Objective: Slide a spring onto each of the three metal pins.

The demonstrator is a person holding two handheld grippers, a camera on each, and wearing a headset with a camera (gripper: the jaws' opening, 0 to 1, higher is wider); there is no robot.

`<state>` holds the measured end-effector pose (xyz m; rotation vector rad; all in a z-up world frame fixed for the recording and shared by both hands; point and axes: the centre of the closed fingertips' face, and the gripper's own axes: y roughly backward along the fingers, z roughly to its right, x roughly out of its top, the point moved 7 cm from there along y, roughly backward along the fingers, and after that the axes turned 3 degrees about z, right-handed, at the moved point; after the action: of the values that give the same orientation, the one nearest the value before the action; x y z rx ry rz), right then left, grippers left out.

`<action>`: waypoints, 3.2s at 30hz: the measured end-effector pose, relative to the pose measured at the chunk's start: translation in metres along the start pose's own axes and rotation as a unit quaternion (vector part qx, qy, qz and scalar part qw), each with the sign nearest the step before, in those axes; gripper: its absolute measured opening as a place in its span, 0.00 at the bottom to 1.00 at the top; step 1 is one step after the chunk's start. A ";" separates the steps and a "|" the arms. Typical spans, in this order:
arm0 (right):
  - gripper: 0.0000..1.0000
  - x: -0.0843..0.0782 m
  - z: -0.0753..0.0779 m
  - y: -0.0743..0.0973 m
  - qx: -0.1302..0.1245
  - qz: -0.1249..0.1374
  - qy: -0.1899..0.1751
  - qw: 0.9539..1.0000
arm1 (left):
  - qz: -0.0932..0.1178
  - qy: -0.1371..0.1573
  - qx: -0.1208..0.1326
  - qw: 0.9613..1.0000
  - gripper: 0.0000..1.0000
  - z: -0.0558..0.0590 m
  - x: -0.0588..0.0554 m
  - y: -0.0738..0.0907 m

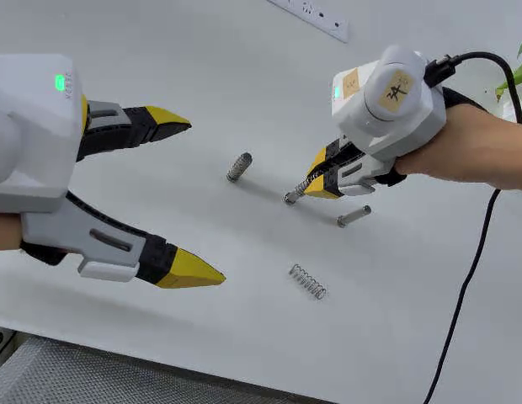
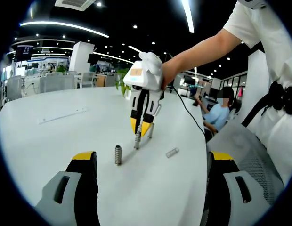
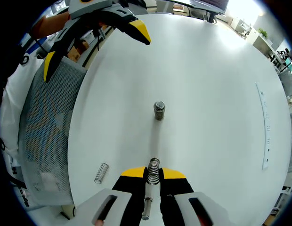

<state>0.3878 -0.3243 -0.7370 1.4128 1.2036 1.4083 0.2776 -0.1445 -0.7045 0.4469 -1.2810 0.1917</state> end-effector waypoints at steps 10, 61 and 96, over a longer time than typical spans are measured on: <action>0.07 0.000 -0.001 -0.009 0.003 -0.001 0.004 1.000 | 0.000 0.002 0.000 1.000 0.97 0.001 0.000 -0.001; 0.20 0.004 -0.009 -0.014 -0.006 0.006 0.005 1.000 | -0.006 0.003 -0.004 1.000 0.96 0.000 -0.004 0.003; 0.58 -0.023 -0.029 0.046 -0.077 0.143 -0.055 0.985 | -0.050 -0.032 -0.005 0.998 0.96 0.008 0.012 0.009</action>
<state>0.3645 -0.3601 -0.6958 1.5761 0.8258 1.5582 0.2702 -0.1412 -0.6896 0.5098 -1.3188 0.0873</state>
